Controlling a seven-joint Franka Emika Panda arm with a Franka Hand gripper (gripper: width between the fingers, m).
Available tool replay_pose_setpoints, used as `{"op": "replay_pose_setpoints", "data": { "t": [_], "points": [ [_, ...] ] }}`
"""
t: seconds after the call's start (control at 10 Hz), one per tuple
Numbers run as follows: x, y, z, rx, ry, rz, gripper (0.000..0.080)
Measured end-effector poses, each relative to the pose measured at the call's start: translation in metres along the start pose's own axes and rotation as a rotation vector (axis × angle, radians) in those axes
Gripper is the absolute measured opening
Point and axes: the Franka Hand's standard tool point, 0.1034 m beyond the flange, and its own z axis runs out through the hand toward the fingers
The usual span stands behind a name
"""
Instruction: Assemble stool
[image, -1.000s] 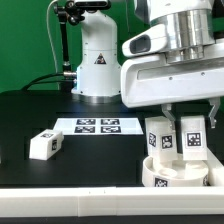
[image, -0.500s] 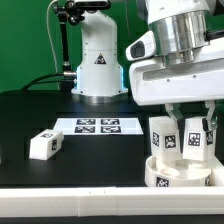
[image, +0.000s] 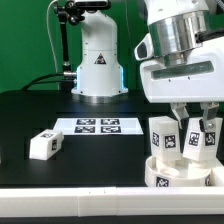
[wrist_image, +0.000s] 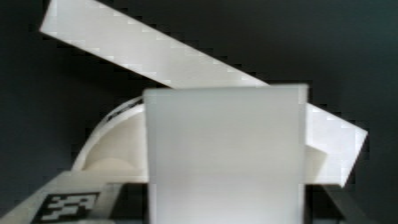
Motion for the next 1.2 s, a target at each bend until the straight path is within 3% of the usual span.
{"op": "replay_pose_setpoints", "data": {
  "t": [0.2,0.7,1.1,1.2],
  "points": [
    [0.0,0.0005,0.0002,0.009,-0.013,0.152,0.0337],
    [0.0033,0.0005,0.0005,0.094,-0.068,0.573,0.0338],
    [0.0027,-0.0001,0.0005,0.089,-0.082,0.688,0.0338],
    [0.0019,-0.0006,0.0005,0.084,-0.082,0.675,0.0572]
  ]
}}
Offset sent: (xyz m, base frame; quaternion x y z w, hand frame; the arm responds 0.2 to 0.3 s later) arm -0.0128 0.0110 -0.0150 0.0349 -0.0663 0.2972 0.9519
